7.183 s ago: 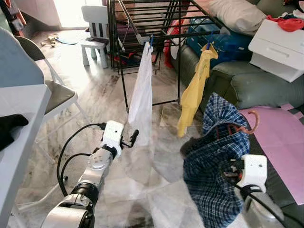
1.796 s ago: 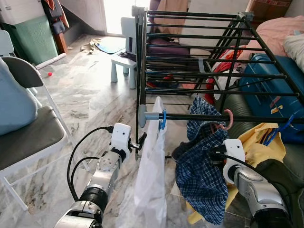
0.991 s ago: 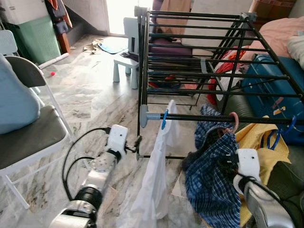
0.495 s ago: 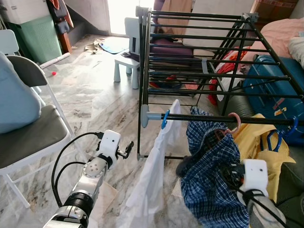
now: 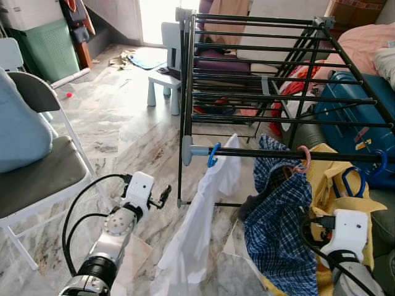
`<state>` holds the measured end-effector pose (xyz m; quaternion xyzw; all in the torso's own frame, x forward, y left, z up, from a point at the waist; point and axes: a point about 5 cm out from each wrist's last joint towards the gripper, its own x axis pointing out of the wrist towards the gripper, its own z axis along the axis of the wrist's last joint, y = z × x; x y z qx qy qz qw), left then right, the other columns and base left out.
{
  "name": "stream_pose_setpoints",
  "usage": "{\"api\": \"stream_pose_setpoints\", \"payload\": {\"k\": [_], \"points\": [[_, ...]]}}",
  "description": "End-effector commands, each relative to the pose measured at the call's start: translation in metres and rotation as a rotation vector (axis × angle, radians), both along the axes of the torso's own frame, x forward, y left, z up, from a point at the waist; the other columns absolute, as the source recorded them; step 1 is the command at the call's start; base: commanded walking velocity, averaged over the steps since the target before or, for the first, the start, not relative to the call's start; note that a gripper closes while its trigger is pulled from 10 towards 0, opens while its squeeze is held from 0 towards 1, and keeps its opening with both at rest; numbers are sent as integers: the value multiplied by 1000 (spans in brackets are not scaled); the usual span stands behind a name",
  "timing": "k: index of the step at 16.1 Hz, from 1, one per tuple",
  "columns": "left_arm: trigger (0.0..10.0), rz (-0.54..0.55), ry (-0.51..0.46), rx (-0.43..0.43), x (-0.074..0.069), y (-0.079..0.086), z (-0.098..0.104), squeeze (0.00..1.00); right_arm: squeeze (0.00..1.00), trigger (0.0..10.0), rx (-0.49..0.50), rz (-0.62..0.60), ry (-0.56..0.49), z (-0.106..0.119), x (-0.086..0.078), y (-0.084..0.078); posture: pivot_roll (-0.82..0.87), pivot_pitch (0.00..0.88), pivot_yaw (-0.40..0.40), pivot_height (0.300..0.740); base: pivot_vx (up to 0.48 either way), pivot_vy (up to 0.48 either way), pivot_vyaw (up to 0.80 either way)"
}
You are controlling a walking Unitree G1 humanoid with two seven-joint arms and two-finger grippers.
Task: Hang hanger
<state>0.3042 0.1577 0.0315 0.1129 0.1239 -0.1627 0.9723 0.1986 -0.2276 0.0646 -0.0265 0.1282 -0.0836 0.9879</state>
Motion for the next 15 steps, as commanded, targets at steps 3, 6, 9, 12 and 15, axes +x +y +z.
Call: {"api": "stream_pose_setpoints", "payload": {"k": [3, 6, 9, 12, 15], "points": [[10000, -26, -16, 17, 0, -5, 3, 0, 1000, 10000, 1, 31, -31, 6, 5, 8, 46, 0, -65, 740, 0, 0, 0], [10000, -32, -17, 20, -1, -5, 3, 0, 1000, 10000, 4, 36, -32, 6, 4, 10, 46, 0, -62, 740, 0, 0, 0], [10000, -36, -14, 24, -1, -5, 3, 0, 1000, 10000, 11, 38, -31, 5, 5, 12, 47, 0, -62, 740, -262, 0, 0], [10000, -37, -15, 26, -1, -4, 3, 0, 1000, 10000, 17, 43, -30, 4, 6, 14, 50, 0, -62, 740, -275, 0, 0], [10000, -38, -15, 28, -1, -5, 3, 0, 1000, 10000, 19, 39, -31, 4, 7, 13, 49, 0, -59, 740, -276, 0, 0]]}}
